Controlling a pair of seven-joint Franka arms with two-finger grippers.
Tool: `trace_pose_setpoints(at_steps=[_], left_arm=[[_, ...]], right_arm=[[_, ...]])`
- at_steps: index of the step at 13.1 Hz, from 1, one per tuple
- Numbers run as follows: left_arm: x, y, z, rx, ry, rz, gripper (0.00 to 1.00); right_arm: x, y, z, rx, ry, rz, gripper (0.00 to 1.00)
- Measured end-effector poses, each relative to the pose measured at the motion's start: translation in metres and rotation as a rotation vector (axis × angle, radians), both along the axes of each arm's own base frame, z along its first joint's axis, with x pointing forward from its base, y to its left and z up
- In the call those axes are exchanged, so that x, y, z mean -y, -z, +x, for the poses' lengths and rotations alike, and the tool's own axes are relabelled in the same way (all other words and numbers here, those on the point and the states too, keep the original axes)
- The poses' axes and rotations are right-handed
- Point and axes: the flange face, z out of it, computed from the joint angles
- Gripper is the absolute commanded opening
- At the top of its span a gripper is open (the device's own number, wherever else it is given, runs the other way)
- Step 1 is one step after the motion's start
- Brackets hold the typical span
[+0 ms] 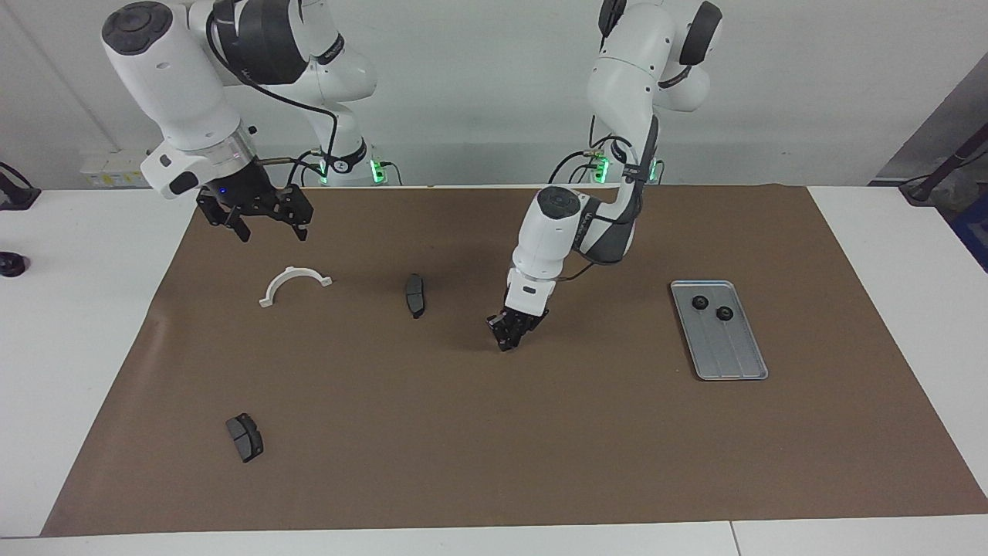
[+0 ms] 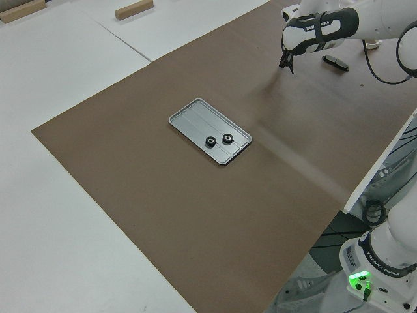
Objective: Place bearing gear from tray to pile
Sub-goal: 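Carry the gear with the left gripper to mid-table and release it, then return the left gripper to the tray while the right gripper reaches the gear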
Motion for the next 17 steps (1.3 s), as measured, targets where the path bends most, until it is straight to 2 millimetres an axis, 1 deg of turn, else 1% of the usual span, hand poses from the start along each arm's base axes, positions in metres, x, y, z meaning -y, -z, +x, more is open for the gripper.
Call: trace_pose_setpoints(at_steps=[2,3,4,5,6,7,8,9,10,12,13,14,15,16,17], left_arm=[[-0.008,0.002,0.002,-0.039,-0.023,0.028,1.00],[-0.017,-0.001,0.007,-0.063,-0.041,0.050,1.00],[-0.032,-0.012,0.015,-0.082,-0.065,0.074,1.00],[-0.053,-0.030,0.024,-0.099,-0.098,0.097,1.00],[-0.081,-0.052,0.033,-0.119,-0.139,0.116,1.00],[-0.114,-0.076,0.040,-0.144,-0.187,0.125,1.00],[-0.152,-0.098,0.047,-0.172,-0.238,0.131,1.00],[-0.187,-0.112,0.051,-0.201,-0.278,0.139,1.00],[-0.220,-0.119,0.054,-0.229,-0.301,0.150,1.00],[-0.277,-0.116,0.062,-0.265,-0.349,0.165,1.00],[-0.304,-0.111,0.064,-0.277,-0.370,0.169,1.00],[-0.332,-0.104,0.064,-0.292,-0.386,0.172,1.00],[-0.359,-0.097,0.063,-0.305,-0.404,0.177,1.00],[-0.385,-0.088,0.061,-0.310,-0.429,0.181,1.00],[-0.405,-0.079,0.056,-0.301,-0.453,0.181,1.00]], right_arm=[[0.000,0.000,0.000,0.000,-0.001,0.000,1.00],[0.000,0.000,0.000,0.000,-0.001,0.000,1.00],[0.000,0.000,0.000,0.000,-0.001,0.000,1.00],[0.000,0.000,0.000,0.000,-0.001,0.000,1.00],[-0.001,0.000,0.000,0.000,-0.002,0.000,1.00],[-0.002,0.000,0.000,0.000,-0.004,0.000,1.00],[-0.003,0.000,0.000,0.000,-0.007,0.000,1.00],[-0.006,0.000,0.000,0.000,-0.013,0.000,1.00],[-0.012,0.000,-0.001,0.001,-0.023,0.000,1.00],[-0.029,-0.002,0.000,0.024,-0.051,0.001,1.00],[-0.038,-0.003,0.002,0.040,-0.063,0.003,1.00],[-0.052,-0.001,0.003,0.054,-0.069,0.004,1.00],[-0.072,0.005,0.006,0.069,-0.066,0.000,1.00],[-0.098,0.015,0.010,0.085,-0.065,-0.020,1.00],[-0.128,0.028,0.014,0.099,-0.071,-0.042,1.00]])
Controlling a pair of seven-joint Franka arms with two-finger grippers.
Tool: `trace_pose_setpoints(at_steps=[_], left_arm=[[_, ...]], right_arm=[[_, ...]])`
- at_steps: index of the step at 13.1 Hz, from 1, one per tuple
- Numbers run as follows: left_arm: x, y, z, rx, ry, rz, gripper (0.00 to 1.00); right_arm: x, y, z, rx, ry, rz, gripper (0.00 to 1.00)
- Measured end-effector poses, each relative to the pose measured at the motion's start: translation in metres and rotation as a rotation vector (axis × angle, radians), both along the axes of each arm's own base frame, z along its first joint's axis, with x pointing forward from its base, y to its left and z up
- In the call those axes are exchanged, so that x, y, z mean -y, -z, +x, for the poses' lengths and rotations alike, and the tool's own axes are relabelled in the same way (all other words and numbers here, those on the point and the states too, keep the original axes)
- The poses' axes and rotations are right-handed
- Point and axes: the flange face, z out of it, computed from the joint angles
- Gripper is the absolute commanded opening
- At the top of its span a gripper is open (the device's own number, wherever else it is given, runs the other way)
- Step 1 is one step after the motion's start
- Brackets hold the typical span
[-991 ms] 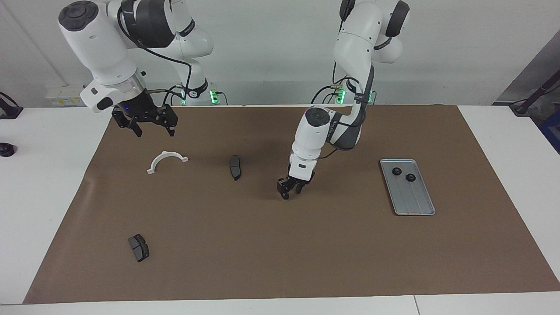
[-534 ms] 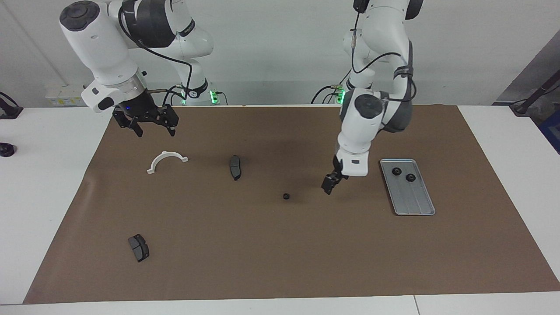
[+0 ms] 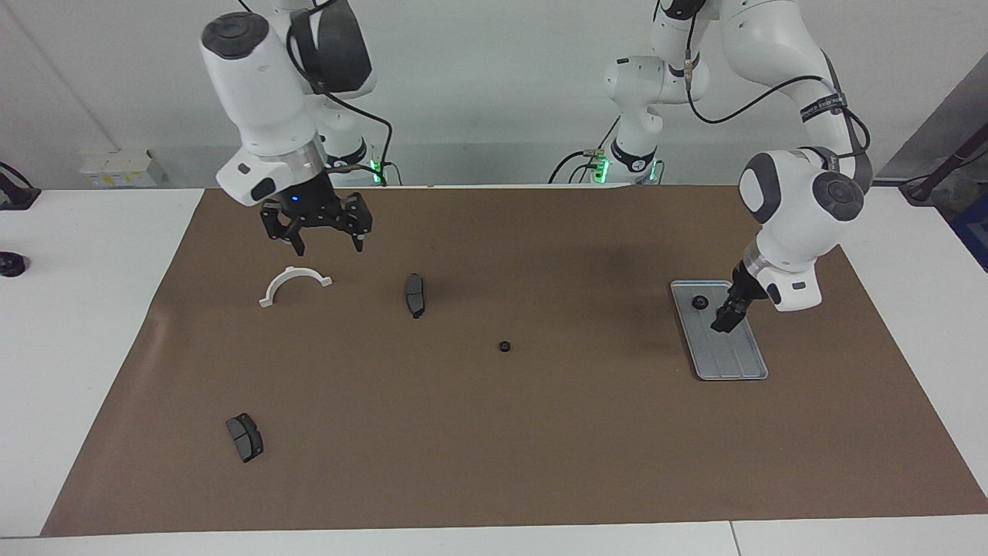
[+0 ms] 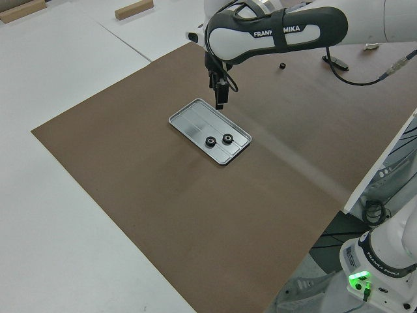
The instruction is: Place bearing gear from tray to pile
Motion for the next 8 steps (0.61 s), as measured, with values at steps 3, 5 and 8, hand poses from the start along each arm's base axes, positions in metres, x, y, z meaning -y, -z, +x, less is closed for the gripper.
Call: trace_pose_setpoints(at_steps=[3,5,8], left_arm=[[-0.029,0.035,-0.022,0.062,-0.046,0.005,0.85],[-0.035,0.054,-0.034,0.082,-0.058,0.007,0.78],[-0.034,0.069,-0.043,0.085,-0.057,0.007,0.76]], right_arm=[[-0.092,0.043,0.016,0.027,0.004,-0.028,1.00],[-0.138,0.076,0.024,0.045,0.013,-0.032,1.00],[-0.191,0.124,0.026,0.078,0.028,-0.006,1.00]])
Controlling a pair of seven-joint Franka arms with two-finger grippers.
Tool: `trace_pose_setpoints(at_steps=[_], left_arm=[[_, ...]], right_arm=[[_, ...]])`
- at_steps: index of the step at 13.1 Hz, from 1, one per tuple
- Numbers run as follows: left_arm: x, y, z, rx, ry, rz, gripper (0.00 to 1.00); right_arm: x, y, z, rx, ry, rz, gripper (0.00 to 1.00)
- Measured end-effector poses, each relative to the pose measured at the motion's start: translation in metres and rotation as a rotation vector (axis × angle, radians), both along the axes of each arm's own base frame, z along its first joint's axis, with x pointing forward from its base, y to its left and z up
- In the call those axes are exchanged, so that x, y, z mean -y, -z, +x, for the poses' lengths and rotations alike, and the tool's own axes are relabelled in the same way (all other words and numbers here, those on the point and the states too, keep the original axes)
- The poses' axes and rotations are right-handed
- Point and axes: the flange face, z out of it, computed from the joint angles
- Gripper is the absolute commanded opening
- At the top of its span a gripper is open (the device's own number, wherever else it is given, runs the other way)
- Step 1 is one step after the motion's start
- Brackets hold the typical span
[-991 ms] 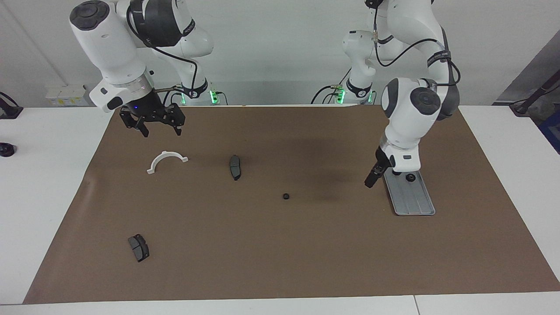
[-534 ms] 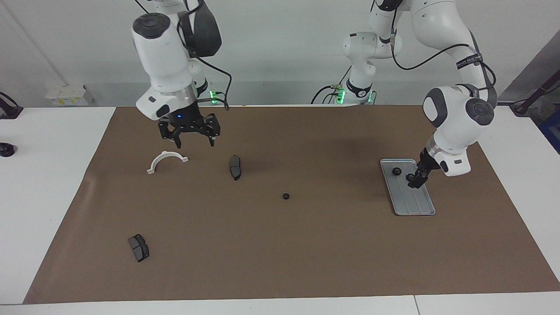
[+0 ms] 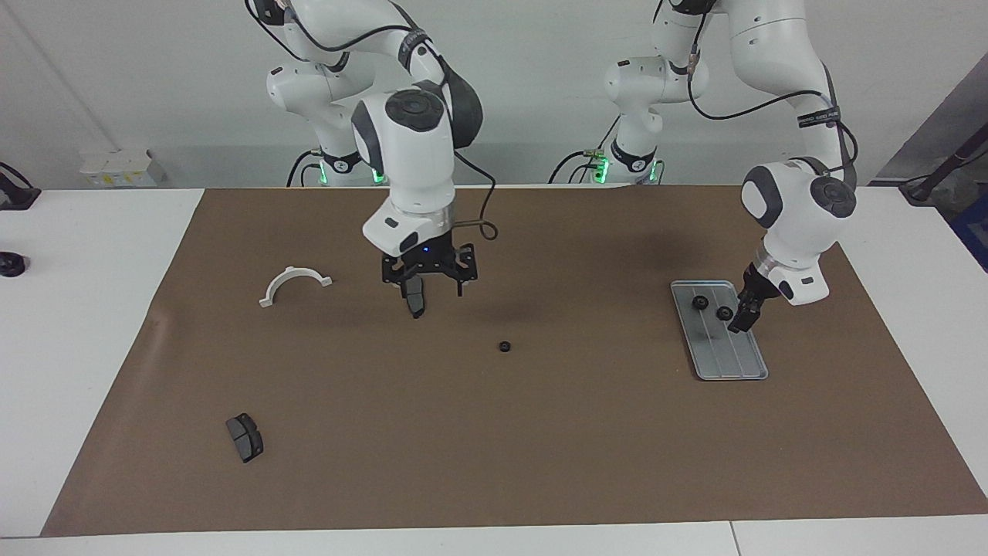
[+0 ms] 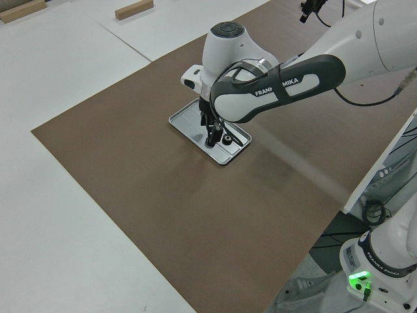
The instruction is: Place bearing gear from tray to pile
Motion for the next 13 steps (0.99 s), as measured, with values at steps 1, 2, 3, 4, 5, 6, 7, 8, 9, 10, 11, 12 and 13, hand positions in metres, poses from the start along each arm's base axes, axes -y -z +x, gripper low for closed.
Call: trace_pose_setpoints(at_steps=[1,2,3,4,5,6,7,8,9,10,11,12,13], left_arm=[[0.000,0.002,-0.002,-0.004,0.000,0.000,0.76],[0.001,0.005,-0.004,-0.004,0.002,-0.001,0.75],[0.002,0.007,-0.006,0.002,0.002,0.000,0.74],[0.002,0.009,-0.007,0.012,0.002,0.001,0.68],[0.002,0.010,-0.008,0.018,0.002,0.001,0.53],[0.002,0.012,-0.009,0.019,0.002,0.002,0.42],[0.002,0.014,-0.010,0.020,0.001,0.002,0.28],[0.001,0.014,-0.011,0.021,0.002,0.003,0.17],[0.001,0.013,-0.011,0.024,0.001,0.003,0.01],[0.001,0.013,-0.012,0.027,0.001,0.003,0.00],[0.001,0.012,-0.012,0.030,0.002,0.003,0.00],[0.001,0.011,-0.011,0.033,0.002,0.004,0.00],[0.001,0.008,-0.010,0.040,0.002,0.004,0.00]], right_arm=[[-0.018,0.018,-0.002,0.006,0.011,0.008,1.00],[-0.036,0.039,-0.002,0.011,0.022,0.007,1.00],[-0.051,0.060,-0.001,0.019,0.030,-0.002,1.00],[-0.060,0.078,0.002,0.028,0.038,-0.001,1.00],[-0.064,0.088,0.006,0.040,0.043,0.009,1.00],[-0.064,0.092,0.010,0.048,0.045,0.014,1.00],[-0.063,0.094,0.011,0.048,0.048,0.012,1.00],[-0.063,0.094,0.011,0.047,0.048,0.011,1.00],[-0.062,0.096,0.010,0.041,0.049,0.008,1.00],[-0.061,0.100,0.009,0.033,0.050,0.002,0.94],[-0.060,0.104,0.007,0.024,0.051,-0.003,0.86],[-0.059,0.108,0.006,0.016,0.053,-0.007,0.81],[-0.058,0.113,0.004,0.009,0.053,-0.012,0.75]])
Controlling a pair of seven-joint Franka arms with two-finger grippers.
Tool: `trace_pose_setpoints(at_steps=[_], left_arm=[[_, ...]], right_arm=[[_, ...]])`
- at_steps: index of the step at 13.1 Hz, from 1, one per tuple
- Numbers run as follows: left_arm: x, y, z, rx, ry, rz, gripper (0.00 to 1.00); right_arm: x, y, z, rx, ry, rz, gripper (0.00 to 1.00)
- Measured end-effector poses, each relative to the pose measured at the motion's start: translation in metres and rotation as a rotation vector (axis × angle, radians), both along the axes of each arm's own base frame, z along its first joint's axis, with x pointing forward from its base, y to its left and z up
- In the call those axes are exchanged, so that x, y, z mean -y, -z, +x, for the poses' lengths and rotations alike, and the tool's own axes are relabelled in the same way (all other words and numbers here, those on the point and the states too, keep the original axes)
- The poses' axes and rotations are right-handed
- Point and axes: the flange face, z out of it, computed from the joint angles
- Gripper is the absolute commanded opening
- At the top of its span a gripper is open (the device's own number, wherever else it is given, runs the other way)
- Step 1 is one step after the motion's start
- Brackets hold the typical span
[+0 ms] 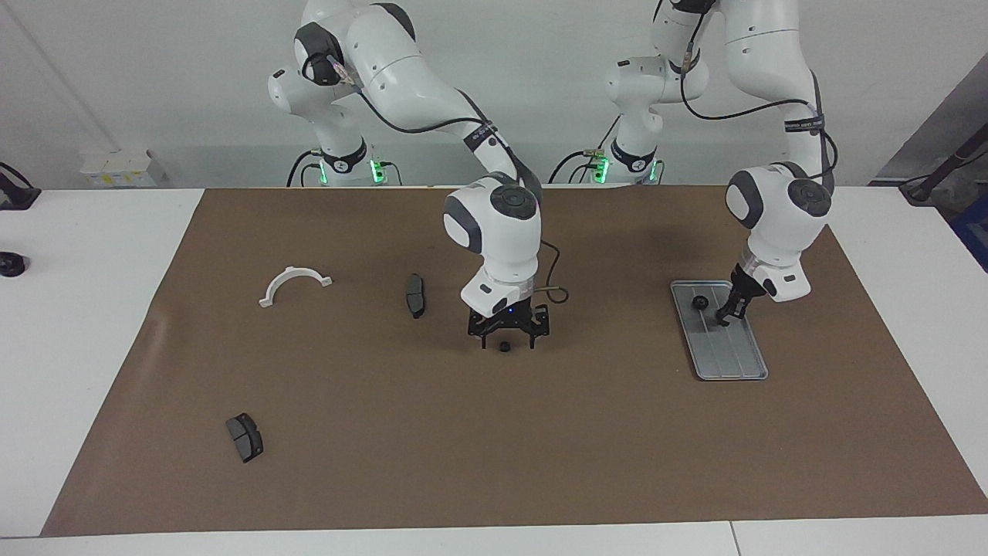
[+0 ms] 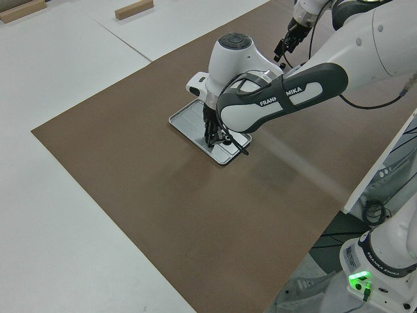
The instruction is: Place bearing gear from tray to pile
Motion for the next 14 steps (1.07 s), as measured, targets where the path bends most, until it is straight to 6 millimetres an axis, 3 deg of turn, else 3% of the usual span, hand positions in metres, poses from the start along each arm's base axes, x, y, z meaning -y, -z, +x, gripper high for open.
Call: trace_pose_setpoints(at_steps=[2,4,8,11,14], left_arm=[[0.001,-0.021,0.011,0.001,0.027,0.019,0.00],[0.003,-0.058,0.028,-0.009,0.047,0.035,0.00],[0.011,-0.116,0.047,-0.034,0.080,0.042,0.00],[0.036,-0.124,0.050,-0.040,0.121,0.041,0.00],[0.040,-0.129,0.052,-0.033,0.128,0.041,0.00]], right_arm=[[0.002,0.008,-0.003,-0.015,0.002,-0.008,0.62],[0.002,0.011,-0.005,-0.023,0.004,-0.008,0.49],[0.002,0.012,-0.006,-0.031,0.011,0.002,0.41],[0.001,0.013,-0.007,-0.034,0.011,0.003,0.39],[0.000,0.016,-0.010,-0.040,0.009,0.000,0.36]])
